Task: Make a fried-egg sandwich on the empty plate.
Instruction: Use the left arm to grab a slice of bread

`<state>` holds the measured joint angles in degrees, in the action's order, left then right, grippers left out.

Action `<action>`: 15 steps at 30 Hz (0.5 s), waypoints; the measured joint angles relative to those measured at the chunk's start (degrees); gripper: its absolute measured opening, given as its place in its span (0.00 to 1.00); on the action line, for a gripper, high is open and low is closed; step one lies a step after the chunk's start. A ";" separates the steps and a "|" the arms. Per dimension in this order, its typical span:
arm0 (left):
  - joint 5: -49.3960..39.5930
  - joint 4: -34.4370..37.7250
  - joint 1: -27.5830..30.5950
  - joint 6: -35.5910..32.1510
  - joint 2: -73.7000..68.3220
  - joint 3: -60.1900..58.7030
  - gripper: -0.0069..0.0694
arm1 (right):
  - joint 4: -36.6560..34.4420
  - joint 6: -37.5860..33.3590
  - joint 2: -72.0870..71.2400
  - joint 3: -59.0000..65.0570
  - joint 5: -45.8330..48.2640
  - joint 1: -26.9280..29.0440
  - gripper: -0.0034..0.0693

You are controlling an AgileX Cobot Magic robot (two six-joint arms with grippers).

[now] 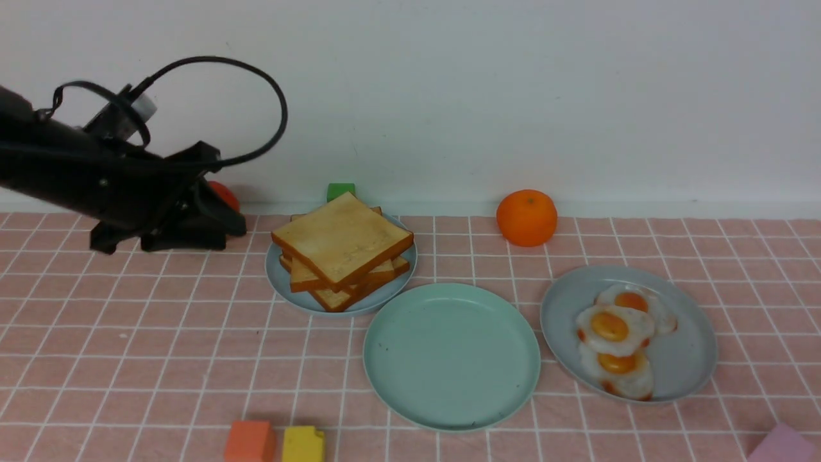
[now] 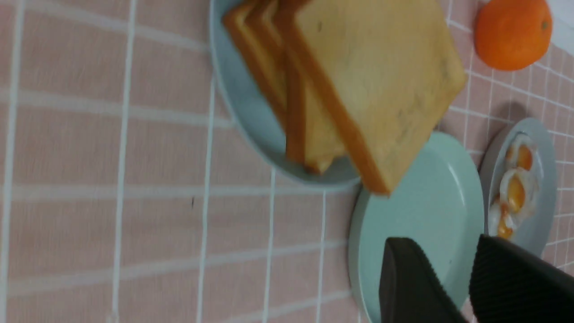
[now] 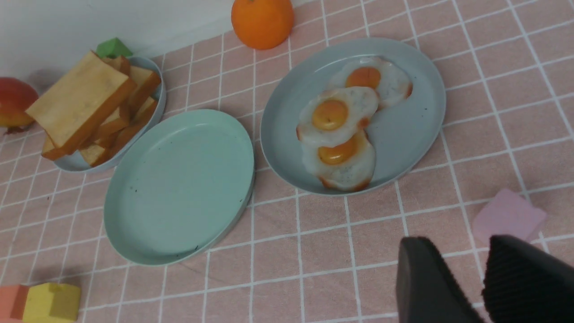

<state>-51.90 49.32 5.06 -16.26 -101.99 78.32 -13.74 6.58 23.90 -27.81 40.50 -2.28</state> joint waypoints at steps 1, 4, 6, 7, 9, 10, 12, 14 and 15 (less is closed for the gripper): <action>-0.58 0.56 0.19 -0.78 -2.01 1.87 0.45 | -0.10 -0.17 0.00 0.00 0.00 0.00 0.38; -1.59 1.14 0.39 -1.53 -6.69 6.34 0.49 | -0.81 -0.66 0.00 0.00 0.00 0.00 0.38; -2.20 1.29 0.39 -1.72 -10.22 9.78 0.54 | -1.72 -1.47 0.00 0.00 0.17 0.00 0.38; -2.20 1.29 0.39 -1.72 -10.22 9.78 0.54 | -1.83 -1.48 0.00 0.00 0.21 0.00 0.38; -2.47 1.36 0.39 -1.78 -13.64 12.80 0.61 | -2.81 -2.00 0.00 0.00 0.55 0.00 0.38; -2.47 1.44 0.39 -1.78 -14.52 13.78 0.63 | -2.93 -1.99 0.00 0.00 0.55 0.00 0.38; -2.57 1.94 0.39 -2.00 -16.74 15.39 0.66 | -3.22 -2.01 0.00 0.00 0.55 0.00 0.38; -2.63 2.13 0.39 -2.20 -18.68 16.56 0.67 | -3.38 -2.05 0.00 0.00 0.49 0.00 0.38; -2.63 2.28 0.39 -2.20 -19.93 17.47 0.68 | -3.63 -2.05 0.00 0.00 0.49 0.00 0.38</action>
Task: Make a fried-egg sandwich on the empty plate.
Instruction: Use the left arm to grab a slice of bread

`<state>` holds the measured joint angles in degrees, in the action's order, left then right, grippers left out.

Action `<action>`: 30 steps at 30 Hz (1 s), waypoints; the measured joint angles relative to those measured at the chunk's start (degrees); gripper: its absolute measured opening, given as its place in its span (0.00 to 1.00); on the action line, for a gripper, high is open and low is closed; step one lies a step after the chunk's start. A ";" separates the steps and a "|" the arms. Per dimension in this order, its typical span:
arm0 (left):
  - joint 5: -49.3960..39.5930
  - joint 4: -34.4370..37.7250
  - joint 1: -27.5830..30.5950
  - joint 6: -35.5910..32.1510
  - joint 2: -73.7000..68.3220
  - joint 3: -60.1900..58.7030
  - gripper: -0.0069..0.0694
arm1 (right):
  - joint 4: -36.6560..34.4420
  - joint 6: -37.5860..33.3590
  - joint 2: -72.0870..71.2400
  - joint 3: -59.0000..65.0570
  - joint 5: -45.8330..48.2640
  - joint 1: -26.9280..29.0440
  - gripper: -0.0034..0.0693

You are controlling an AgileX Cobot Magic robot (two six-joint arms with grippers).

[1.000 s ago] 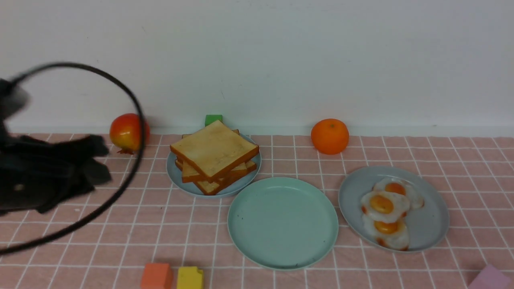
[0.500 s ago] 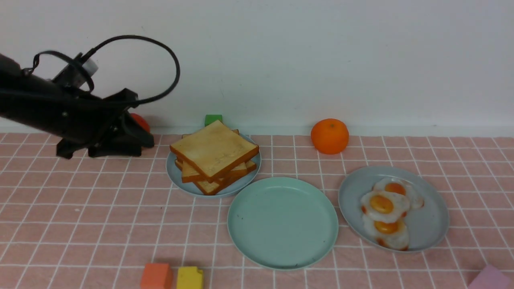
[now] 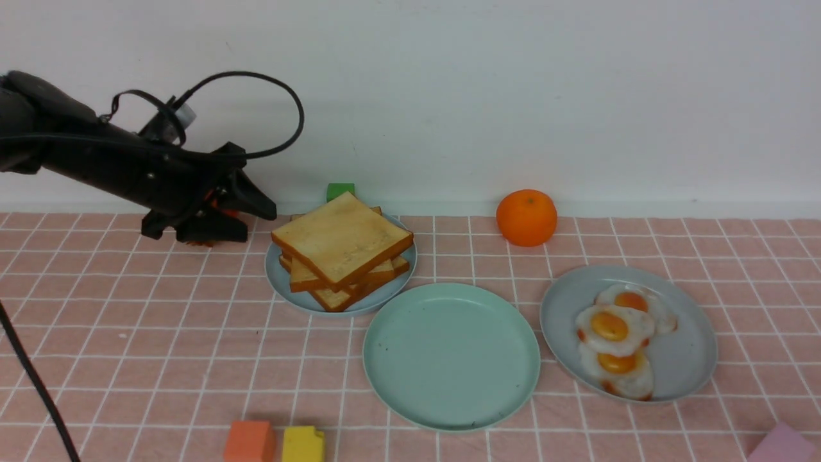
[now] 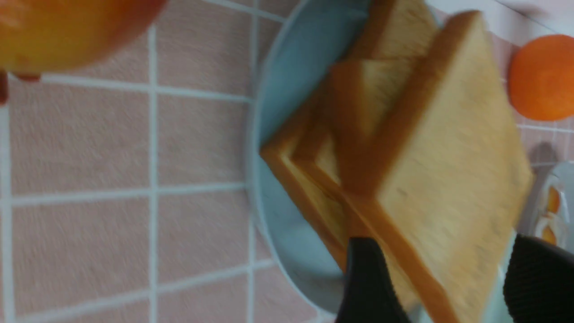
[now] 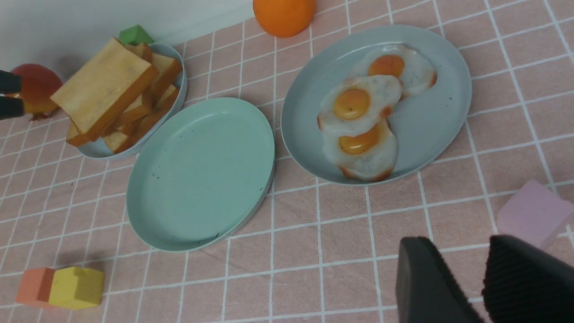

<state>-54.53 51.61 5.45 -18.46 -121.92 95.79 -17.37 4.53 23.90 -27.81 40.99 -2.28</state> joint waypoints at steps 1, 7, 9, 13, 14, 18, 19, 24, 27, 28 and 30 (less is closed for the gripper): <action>0.00 0.00 0.00 0.00 0.00 0.15 0.68 | 0.00 0.00 0.00 0.00 0.00 0.00 0.38; -0.35 2.77 0.00 -0.07 -4.86 3.45 0.68 | -0.23 -0.06 0.00 0.00 0.00 0.00 0.38; -0.48 4.63 0.00 -0.51 -6.04 3.85 0.68 | -0.23 -0.06 0.00 0.00 -0.06 0.00 0.38; -0.66 6.00 0.00 -2.36 -7.13 4.08 0.68 | -0.23 -0.06 0.00 -0.17 -0.54 0.00 0.38; -0.66 6.41 0.00 -2.56 -7.44 4.12 0.68 | -0.23 -0.06 0.00 -0.17 -0.71 0.00 0.38; -0.78 8.42 0.00 -3.01 -8.57 4.12 0.68 | -0.23 -0.06 0.00 -0.21 -1.62 0.00 0.38; -0.80 8.87 0.00 -3.06 -8.81 4.12 0.68 | -0.23 -0.06 0.00 -0.21 -1.88 0.00 0.38; -0.80 10.95 0.00 -4.23 -9.55 4.12 0.62 | -0.23 -0.12 0.00 -0.21 -3.00 0.00 0.38; -0.85 11.09 0.00 -4.48 -9.60 4.12 0.53 | -0.23 -0.07 0.00 -0.21 -3.11 0.00 0.38; -0.85 11.09 0.00 -4.48 -9.60 4.12 0.52 | -0.23 -0.07 0.00 -0.21 -3.11 0.00 0.38; -0.87 11.36 0.00 -4.53 -9.60 4.12 0.43 | -0.23 -0.07 0.00 -0.21 -3.11 0.00 0.38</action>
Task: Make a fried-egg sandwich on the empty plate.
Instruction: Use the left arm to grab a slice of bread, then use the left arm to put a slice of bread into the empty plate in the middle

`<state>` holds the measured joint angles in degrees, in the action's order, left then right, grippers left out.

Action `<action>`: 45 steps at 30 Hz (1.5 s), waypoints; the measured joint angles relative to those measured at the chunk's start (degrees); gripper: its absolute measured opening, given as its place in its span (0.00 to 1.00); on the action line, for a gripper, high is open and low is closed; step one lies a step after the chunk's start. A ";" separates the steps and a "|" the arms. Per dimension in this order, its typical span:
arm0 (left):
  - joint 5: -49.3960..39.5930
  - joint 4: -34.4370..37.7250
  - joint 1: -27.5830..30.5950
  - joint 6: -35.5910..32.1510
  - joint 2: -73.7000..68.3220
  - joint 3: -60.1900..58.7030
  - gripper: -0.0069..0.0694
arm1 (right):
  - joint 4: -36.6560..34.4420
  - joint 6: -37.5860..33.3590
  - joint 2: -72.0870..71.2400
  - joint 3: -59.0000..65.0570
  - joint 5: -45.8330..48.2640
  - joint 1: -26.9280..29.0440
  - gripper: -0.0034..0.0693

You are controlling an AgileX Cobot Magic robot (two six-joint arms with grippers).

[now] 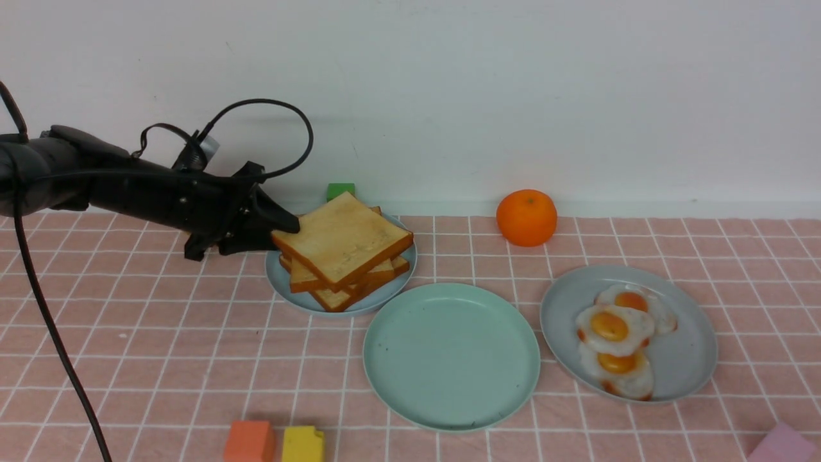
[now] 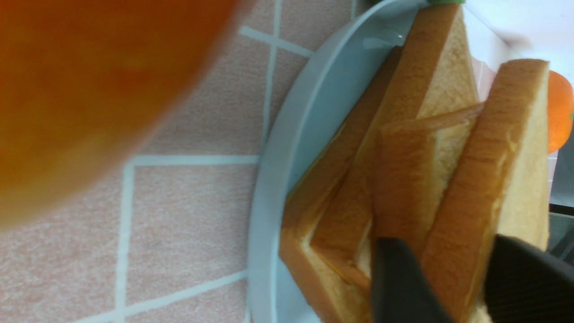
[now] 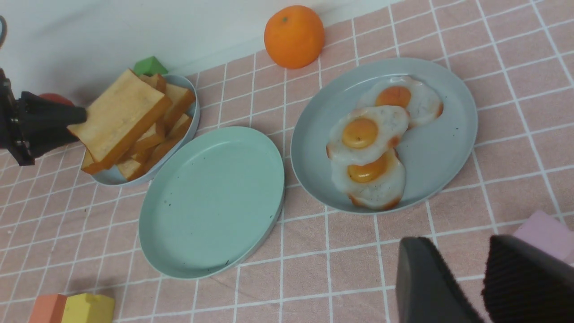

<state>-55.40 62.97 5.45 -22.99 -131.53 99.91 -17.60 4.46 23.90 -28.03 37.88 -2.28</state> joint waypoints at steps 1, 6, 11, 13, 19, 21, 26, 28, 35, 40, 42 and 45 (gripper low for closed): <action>-0.11 0.26 0.00 0.00 0.00 0.00 0.34 | 0.00 0.00 0.00 0.00 0.00 0.00 0.38; -0.42 0.89 0.00 0.00 0.00 0.00 0.21 | 0.00 0.04 0.00 0.00 0.00 0.00 0.38; -0.55 0.37 0.00 0.00 1.31 0.00 0.21 | 0.00 0.06 0.00 0.00 -0.06 0.00 0.38; -0.59 0.29 0.00 0.00 1.97 0.00 0.21 | 0.00 0.06 0.00 0.00 -0.11 0.00 0.38; -3.50 0.07 0.00 -3.67 8.84 0.00 0.21 | 0.00 0.06 0.00 0.00 -0.11 0.00 0.38; -7.09 0.07 0.00 -7.17 12.40 0.00 0.21 | 0.00 0.06 0.00 0.00 -0.11 0.00 0.38; -12.66 0.01 -1.92 -11.51 15.49 0.00 0.21 | 0.00 0.06 0.00 0.00 -0.17 0.00 0.38; -13.03 -1.76 -4.80 -13.40 15.61 0.00 0.21 | 0.00 -0.56 0.00 0.00 -0.17 0.00 0.38; -13.23 -9.45 -16.62 -15.17 13.43 0.00 0.21 | 0.00 -3.42 0.00 0.00 -0.11 0.00 0.38; -9.55 -15.95 -21.89 -14.32 9.21 0.00 0.21 | 0.00 -4.04 0.00 0.00 -0.11 0.00 0.38; -8.48 -17.48 -22.44 -13.98 7.81 0.00 0.21 | 0.00 -4.46 0.00 -0.02 0.06 0.00 0.38; -7.67 -18.02 -22.50 -13.63 6.72 0.00 0.21 | 0.00 -4.46 0.00 -0.02 0.36 0.00 0.38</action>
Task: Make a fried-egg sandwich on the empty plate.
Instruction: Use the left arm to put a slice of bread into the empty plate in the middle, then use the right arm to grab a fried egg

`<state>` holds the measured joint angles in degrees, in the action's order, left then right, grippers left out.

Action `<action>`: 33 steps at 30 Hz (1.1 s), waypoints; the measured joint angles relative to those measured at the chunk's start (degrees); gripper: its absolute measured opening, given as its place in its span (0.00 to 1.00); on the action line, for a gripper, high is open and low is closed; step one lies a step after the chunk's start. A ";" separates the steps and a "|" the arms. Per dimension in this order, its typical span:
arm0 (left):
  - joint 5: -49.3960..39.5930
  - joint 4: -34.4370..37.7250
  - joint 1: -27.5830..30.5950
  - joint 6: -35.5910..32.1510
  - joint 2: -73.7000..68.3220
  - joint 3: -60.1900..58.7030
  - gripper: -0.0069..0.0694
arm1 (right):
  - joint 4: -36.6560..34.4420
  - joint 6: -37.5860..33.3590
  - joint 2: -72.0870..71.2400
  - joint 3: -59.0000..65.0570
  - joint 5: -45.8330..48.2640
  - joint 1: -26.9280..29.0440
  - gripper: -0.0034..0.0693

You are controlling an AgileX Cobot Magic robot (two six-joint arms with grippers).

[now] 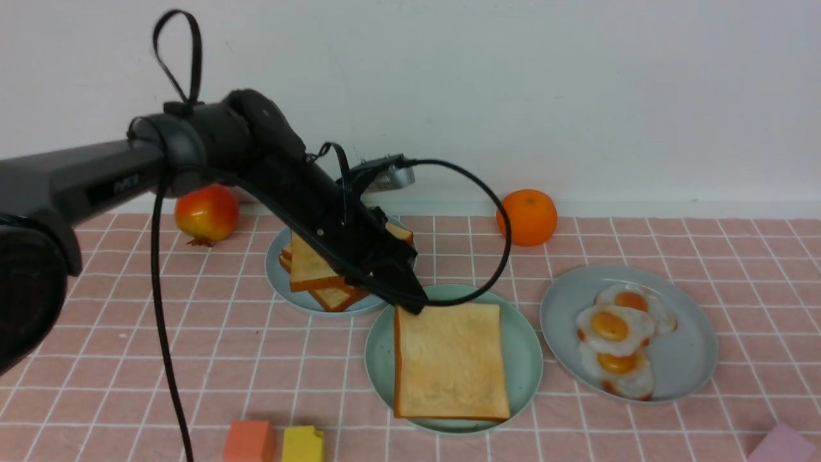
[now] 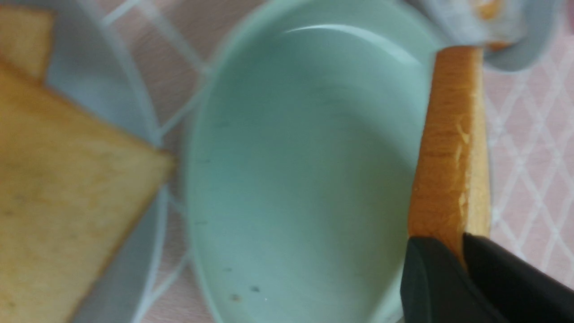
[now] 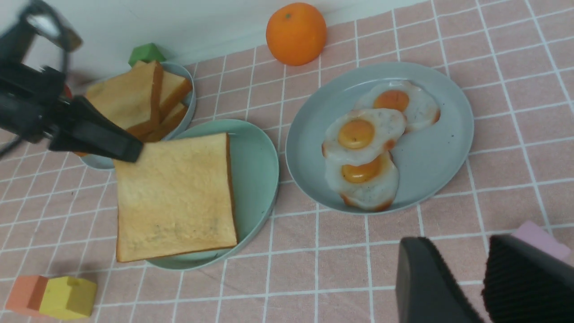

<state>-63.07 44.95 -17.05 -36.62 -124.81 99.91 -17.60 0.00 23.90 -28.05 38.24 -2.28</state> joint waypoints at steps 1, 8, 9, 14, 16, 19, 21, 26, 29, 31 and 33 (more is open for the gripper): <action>0.63 -0.12 -0.07 0.19 -0.36 0.00 0.21 | 0.00 0.00 0.00 0.00 0.35 0.00 0.38; 4.19 -0.20 -0.25 0.19 -0.73 0.00 0.24 | -0.05 0.00 0.00 0.00 0.93 0.00 0.38; 4.25 -0.25 -0.31 0.19 -0.73 0.00 0.28 | -0.19 0.00 0.00 0.00 1.06 0.00 0.38; 4.45 -1.09 -0.36 0.19 -0.73 0.00 0.56 | -0.46 -2.08 0.00 -0.05 1.56 0.00 0.38; 4.31 -1.30 -0.36 0.26 -0.53 0.00 0.69 | -0.40 -2.34 0.67 -0.50 2.30 0.00 0.38; 4.04 -1.36 -0.23 1.73 0.65 0.00 0.82 | 0.97 -2.34 3.57 -2.50 5.18 0.00 0.38; 3.55 -1.47 0.20 2.44 1.71 0.62 0.88 | 2.65 -0.66 6.07 -4.75 7.10 0.00 0.38; -0.50 -1.55 1.91 3.04 4.80 3.67 0.89 | 4.96 5.43 12.65 -10.85 9.31 0.00 0.41; -3.84 -1.73 2.20 3.12 6.96 4.38 0.86 | 4.96 5.90 17.00 -14.12 10.72 0.00 0.44; -5.74 -1.80 2.20 3.40 9.79 4.39 0.82 | 4.91 7.23 22.07 -16.28 11.67 0.00 0.47; -6.37 -2.48 2.20 4.69 12.90 4.17 0.78 | 4.47 10.09 26.81 -17.40 11.67 0.00 0.49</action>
<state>-69.44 42.47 -14.85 -31.92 -111.91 104.08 -13.13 10.09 50.70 -45.44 49.90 -2.28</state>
